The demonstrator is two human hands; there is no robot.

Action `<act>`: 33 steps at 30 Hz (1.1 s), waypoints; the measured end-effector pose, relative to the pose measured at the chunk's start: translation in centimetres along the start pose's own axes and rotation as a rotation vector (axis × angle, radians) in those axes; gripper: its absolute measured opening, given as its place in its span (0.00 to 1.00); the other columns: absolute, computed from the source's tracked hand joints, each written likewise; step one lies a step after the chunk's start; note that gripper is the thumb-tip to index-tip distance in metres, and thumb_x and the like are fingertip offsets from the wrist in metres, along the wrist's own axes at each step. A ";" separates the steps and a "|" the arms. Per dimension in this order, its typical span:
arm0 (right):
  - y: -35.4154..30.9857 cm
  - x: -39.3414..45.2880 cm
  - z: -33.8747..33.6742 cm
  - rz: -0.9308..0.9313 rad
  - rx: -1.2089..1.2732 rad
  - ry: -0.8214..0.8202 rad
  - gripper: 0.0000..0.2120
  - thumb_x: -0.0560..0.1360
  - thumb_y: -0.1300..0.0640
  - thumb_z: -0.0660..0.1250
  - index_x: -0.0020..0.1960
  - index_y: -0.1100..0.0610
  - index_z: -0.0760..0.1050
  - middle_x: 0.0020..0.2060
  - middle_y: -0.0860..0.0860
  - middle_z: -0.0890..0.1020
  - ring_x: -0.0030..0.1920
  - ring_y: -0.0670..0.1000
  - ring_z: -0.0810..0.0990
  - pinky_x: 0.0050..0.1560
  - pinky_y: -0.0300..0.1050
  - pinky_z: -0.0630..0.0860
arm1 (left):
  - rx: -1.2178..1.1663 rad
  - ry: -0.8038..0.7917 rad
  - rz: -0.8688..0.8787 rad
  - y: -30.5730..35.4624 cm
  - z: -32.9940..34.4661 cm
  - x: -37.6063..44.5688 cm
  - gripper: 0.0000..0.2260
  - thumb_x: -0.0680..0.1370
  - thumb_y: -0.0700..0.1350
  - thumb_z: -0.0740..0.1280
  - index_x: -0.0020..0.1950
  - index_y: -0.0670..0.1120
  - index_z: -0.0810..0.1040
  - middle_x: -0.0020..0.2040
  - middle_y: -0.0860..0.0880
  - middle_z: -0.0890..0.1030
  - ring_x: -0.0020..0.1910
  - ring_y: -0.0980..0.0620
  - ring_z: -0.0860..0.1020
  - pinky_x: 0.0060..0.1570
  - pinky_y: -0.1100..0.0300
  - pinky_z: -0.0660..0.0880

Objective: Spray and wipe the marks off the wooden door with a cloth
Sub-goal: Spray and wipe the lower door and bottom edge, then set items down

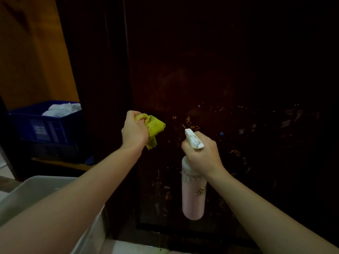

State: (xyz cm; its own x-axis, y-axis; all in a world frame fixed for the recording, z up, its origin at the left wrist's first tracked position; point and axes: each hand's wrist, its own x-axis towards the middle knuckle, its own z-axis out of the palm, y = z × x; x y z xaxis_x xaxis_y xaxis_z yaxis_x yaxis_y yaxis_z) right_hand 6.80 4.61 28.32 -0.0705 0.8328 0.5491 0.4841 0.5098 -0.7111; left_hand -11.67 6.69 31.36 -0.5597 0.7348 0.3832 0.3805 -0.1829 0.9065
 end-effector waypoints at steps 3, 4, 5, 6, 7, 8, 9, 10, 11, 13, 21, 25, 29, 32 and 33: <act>-0.1 -0.2 0.1 -0.009 -0.052 0.043 0.11 0.69 0.49 0.60 0.30 0.50 0.64 0.26 0.44 0.71 0.28 0.46 0.72 0.32 0.43 0.69 | -0.021 -0.022 -0.014 0.3 0.2 -0.1 0.08 0.82 0.43 0.55 0.54 0.54 0.71 0.48 0.53 0.74 0.45 0.53 0.75 0.39 0.56 0.75; 0.0 -0.2 0.1 -0.008 -0.049 0.048 0.11 0.70 0.49 0.61 0.30 0.50 0.64 0.26 0.44 0.71 0.28 0.46 0.71 0.32 0.43 0.68 | -0.045 -0.027 -0.036 0.4 0.2 -0.1 0.08 0.82 0.43 0.55 0.53 0.54 0.72 0.48 0.52 0.74 0.46 0.52 0.76 0.43 0.53 0.77; 0.1 -0.2 0.0 -0.002 -0.036 0.049 0.13 0.71 0.50 0.63 0.31 0.50 0.64 0.26 0.44 0.70 0.28 0.45 0.71 0.32 0.43 0.68 | -0.082 -0.032 -0.068 0.6 0.2 0.0 0.08 0.81 0.43 0.55 0.53 0.54 0.71 0.49 0.52 0.75 0.47 0.51 0.76 0.46 0.50 0.78; 0.1 -0.2 0.0 0.010 -0.013 0.048 0.14 0.72 0.52 0.64 0.31 0.50 0.65 0.26 0.43 0.71 0.28 0.44 0.70 0.32 0.43 0.68 | -0.135 -0.038 -0.098 0.8 0.1 0.0 0.07 0.80 0.44 0.56 0.53 0.54 0.71 0.49 0.51 0.75 0.48 0.49 0.77 0.48 0.47 0.79; 0.1 -0.2 -0.1 0.023 0.015 0.045 0.13 0.73 0.52 0.66 0.32 0.50 0.66 0.27 0.44 0.71 0.29 0.44 0.71 0.33 0.44 0.69 | -0.194 -0.047 -0.117 1.0 0.1 0.1 0.06 0.79 0.44 0.58 0.54 0.53 0.70 0.50 0.50 0.75 0.49 0.48 0.77 0.47 0.46 0.79; 0.1 -0.2 -0.2 0.032 0.040 0.042 0.12 0.73 0.52 0.66 0.34 0.51 0.67 0.28 0.44 0.72 0.30 0.45 0.72 0.33 0.45 0.71 | -0.234 -0.057 -0.116 1.1 0.0 0.1 0.07 0.77 0.45 0.61 0.55 0.52 0.69 0.51 0.49 0.75 0.50 0.47 0.78 0.44 0.47 0.79; -0.1 -0.2 -0.3 0.032 0.058 0.040 0.11 0.73 0.52 0.67 0.35 0.52 0.68 0.30 0.45 0.73 0.31 0.45 0.72 0.34 0.45 0.73 | -0.235 -0.063 -0.082 1.3 -0.1 0.2 0.11 0.75 0.45 0.64 0.56 0.51 0.67 0.52 0.48 0.75 0.50 0.47 0.78 0.41 0.51 0.78; -0.2 -0.2 -0.3 0.024 0.069 0.040 0.10 0.73 0.52 0.68 0.37 0.52 0.69 0.31 0.46 0.74 0.32 0.45 0.73 0.35 0.46 0.73 | -0.199 -0.057 -0.024 1.3 -0.1 0.2 0.16 0.73 0.44 0.67 0.56 0.50 0.66 0.53 0.47 0.74 0.50 0.48 0.78 0.39 0.54 0.77; -0.4 -0.2 -0.3 0.010 0.076 0.042 0.10 0.73 0.53 0.68 0.37 0.52 0.69 0.31 0.46 0.74 0.32 0.45 0.73 0.36 0.46 0.73 | -0.147 -0.038 0.037 1.3 -0.2 0.3 0.19 0.71 0.43 0.70 0.57 0.50 0.65 0.55 0.47 0.72 0.50 0.50 0.77 0.39 0.57 0.77; -0.5 -0.1 -0.3 -0.021 0.065 0.060 0.11 0.73 0.55 0.67 0.35 0.52 0.68 0.30 0.47 0.73 0.31 0.47 0.73 0.35 0.48 0.75 | -0.061 0.030 0.128 1.7 -0.2 0.6 0.22 0.71 0.42 0.72 0.57 0.50 0.64 0.58 0.47 0.69 0.50 0.55 0.73 0.42 0.60 0.78; -0.9 0.6 0.1 -0.013 0.021 -0.019 0.13 0.73 0.52 0.66 0.32 0.51 0.66 0.27 0.44 0.71 0.29 0.44 0.71 0.33 0.43 0.67 | 0.294 0.214 0.432 3.4 0.9 2.2 0.14 0.79 0.51 0.65 0.58 0.44 0.67 0.53 0.48 0.70 0.45 0.53 0.71 0.37 0.66 0.68; -1.6 1.0 1.0 -0.022 0.001 -0.062 0.11 0.72 0.49 0.66 0.36 0.52 0.68 0.30 0.45 0.74 0.32 0.47 0.74 0.35 0.46 0.72 | 0.662 0.278 0.472 2.6 1.5 2.9 0.17 0.80 0.57 0.58 0.56 0.43 0.70 0.53 0.43 0.72 0.50 0.45 0.72 0.48 0.50 0.71; -1.5 1.5 1.3 -0.054 -0.020 0.015 0.15 0.72 0.53 0.65 0.30 0.50 0.64 0.25 0.44 0.70 0.27 0.46 0.70 0.32 0.45 0.68 | 0.747 0.264 0.447 1.4 1.3 3.1 0.21 0.81 0.59 0.53 0.56 0.42 0.72 0.52 0.42 0.73 0.49 0.43 0.73 0.45 0.50 0.69; -1.3 1.6 1.4 -0.025 -0.023 0.015 0.16 0.72 0.53 0.65 0.30 0.50 0.63 0.25 0.44 0.69 0.27 0.45 0.68 0.32 0.43 0.65 | 0.681 0.203 0.374 1.0 1.4 2.9 0.21 0.82 0.58 0.52 0.56 0.42 0.73 0.48 0.46 0.74 0.43 0.48 0.73 0.39 0.53 0.68; -1.3 1.6 1.5 -0.006 -0.026 -0.003 0.15 0.73 0.52 0.65 0.30 0.50 0.63 0.25 0.44 0.69 0.27 0.45 0.69 0.32 0.43 0.65 | 0.653 0.185 0.335 1.1 1.4 2.8 0.20 0.82 0.58 0.52 0.56 0.43 0.73 0.47 0.47 0.74 0.41 0.49 0.73 0.38 0.53 0.68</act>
State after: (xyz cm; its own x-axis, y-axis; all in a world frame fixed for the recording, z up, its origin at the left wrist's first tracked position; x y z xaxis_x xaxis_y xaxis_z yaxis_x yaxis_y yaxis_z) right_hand 4.76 5.58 29.43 -0.0760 0.8302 0.5523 0.5066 0.5092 -0.6958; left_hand -11.79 9.48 33.20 -0.4296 0.5759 0.6956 0.8788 0.0893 0.4688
